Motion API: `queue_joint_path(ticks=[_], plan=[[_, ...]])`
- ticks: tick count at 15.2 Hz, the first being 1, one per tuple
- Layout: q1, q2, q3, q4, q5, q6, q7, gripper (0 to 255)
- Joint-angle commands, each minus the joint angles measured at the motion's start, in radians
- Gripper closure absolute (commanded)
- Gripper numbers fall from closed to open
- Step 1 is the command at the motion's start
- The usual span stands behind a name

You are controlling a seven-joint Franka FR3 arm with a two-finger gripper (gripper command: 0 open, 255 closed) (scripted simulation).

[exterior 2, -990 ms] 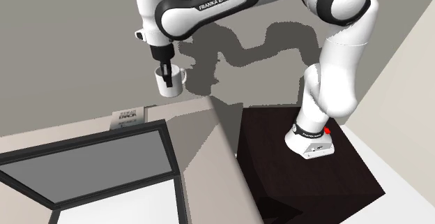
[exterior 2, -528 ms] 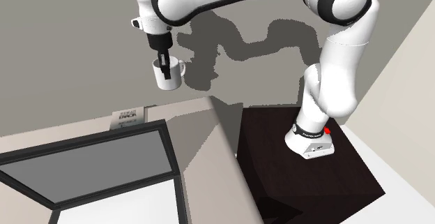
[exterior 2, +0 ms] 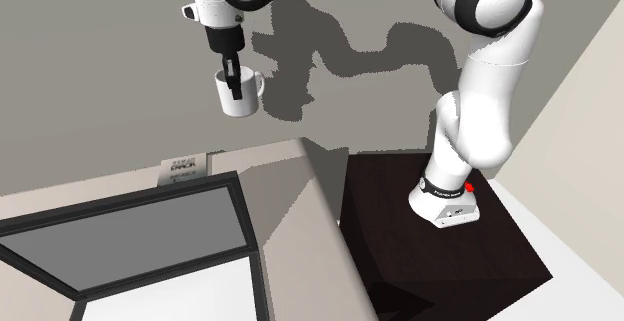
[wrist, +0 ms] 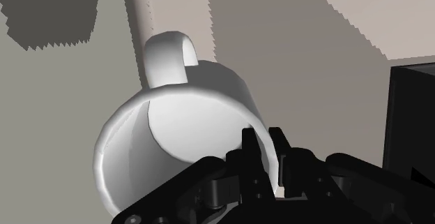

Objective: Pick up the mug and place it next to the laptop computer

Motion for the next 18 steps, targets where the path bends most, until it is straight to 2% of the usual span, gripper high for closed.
queue_joint_path(ticks=[1,10,18], plan=[[0.0,0.004,0.0,0.033,0.0,-0.029,0.0,255],[-0.002,0.036,-0.001,0.199,0.002,-0.162,-0.001,255],[-0.005,0.092,-0.002,0.387,0.007,-0.296,-0.003,255]])
